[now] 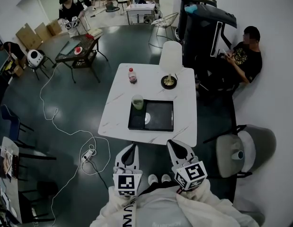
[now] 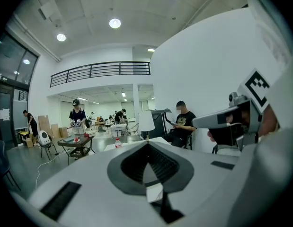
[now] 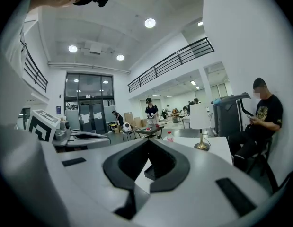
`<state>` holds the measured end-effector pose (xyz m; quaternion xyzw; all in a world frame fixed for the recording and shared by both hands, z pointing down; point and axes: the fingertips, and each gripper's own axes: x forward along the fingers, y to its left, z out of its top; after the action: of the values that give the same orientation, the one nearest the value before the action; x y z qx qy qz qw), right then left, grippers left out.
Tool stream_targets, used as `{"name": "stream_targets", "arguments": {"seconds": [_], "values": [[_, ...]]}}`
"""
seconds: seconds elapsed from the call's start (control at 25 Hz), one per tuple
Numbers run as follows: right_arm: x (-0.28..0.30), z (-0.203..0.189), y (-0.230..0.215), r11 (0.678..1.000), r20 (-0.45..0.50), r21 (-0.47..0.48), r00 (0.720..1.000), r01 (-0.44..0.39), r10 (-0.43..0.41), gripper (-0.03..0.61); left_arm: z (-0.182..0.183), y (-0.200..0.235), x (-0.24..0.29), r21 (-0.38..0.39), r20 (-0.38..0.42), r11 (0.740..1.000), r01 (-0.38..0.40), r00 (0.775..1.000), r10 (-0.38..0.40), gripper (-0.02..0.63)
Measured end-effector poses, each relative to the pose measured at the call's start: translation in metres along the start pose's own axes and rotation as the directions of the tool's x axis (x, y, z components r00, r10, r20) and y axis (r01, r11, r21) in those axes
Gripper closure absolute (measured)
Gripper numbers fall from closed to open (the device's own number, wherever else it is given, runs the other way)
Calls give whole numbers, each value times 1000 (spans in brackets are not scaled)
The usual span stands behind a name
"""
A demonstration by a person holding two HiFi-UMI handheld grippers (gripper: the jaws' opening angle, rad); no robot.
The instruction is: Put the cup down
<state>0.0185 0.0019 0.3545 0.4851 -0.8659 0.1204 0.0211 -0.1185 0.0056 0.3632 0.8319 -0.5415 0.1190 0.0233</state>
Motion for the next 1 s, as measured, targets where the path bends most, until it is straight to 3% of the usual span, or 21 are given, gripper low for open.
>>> {"name": "stream_targets", "arguments": {"seconds": [0.48,1.0], "values": [[10,12,-7,997,17,-2,997,-80,80,574,7,-19,18,0,-21,1000,-16,1000,16,603],[14,23,-16,996,42,5,995,-89,89,574,12,-21,25,5,-27,999,-32,999,32,603]]}}
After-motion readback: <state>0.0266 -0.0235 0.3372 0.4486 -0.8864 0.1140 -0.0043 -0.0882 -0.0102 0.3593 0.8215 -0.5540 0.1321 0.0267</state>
